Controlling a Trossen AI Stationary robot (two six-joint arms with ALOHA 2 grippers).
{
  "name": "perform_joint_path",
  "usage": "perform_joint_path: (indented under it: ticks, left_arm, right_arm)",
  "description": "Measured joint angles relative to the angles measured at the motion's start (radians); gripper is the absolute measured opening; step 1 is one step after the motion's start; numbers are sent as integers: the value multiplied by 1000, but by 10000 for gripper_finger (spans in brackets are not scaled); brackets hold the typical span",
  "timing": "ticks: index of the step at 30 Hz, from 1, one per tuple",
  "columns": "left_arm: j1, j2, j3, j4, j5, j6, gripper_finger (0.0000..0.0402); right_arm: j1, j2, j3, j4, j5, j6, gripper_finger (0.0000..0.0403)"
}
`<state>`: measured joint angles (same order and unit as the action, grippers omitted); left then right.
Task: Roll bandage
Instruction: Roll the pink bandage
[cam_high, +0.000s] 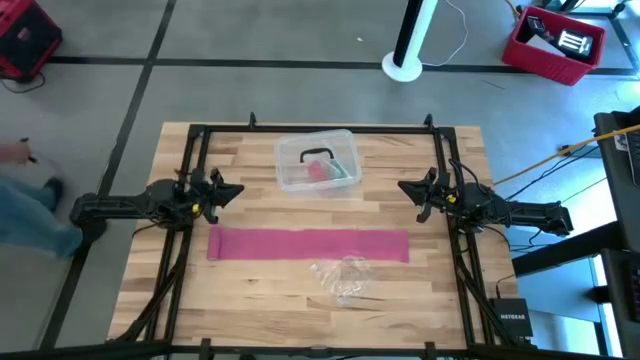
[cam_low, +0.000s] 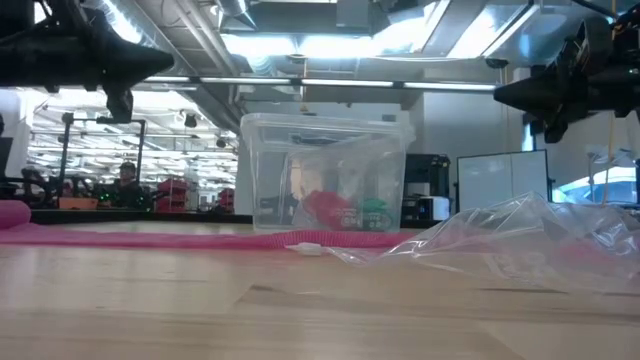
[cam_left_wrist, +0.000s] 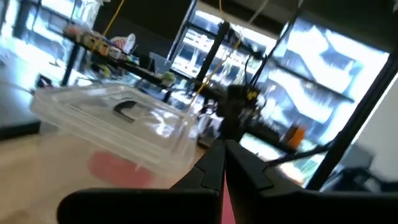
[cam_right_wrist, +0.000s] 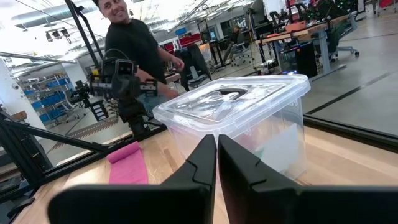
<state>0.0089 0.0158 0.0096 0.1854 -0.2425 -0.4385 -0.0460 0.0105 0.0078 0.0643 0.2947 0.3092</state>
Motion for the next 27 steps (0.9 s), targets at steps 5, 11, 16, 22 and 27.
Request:
perform_joint_path:
  ticks: [5,11,16,22,27]
  left_arm:
    - [18,2,30,55,11,120,5]
    - [6,135,244,-168,73,240,3]
    - [-11,399,520,-406,73,227,1]
    - [-71,705,848,-814,75,104,0]
    - [-215,875,992,-1108,74,-119,0]
  right_arm:
    - [0,0,0,6,1,-1,21]
    - [0,0,0,33,10,49,21]
    - [0,0,0,42,-4,58,21]
    - [0,0,0,14,-18,50,21]
    - [0,0,0,-6,-93,27,21]
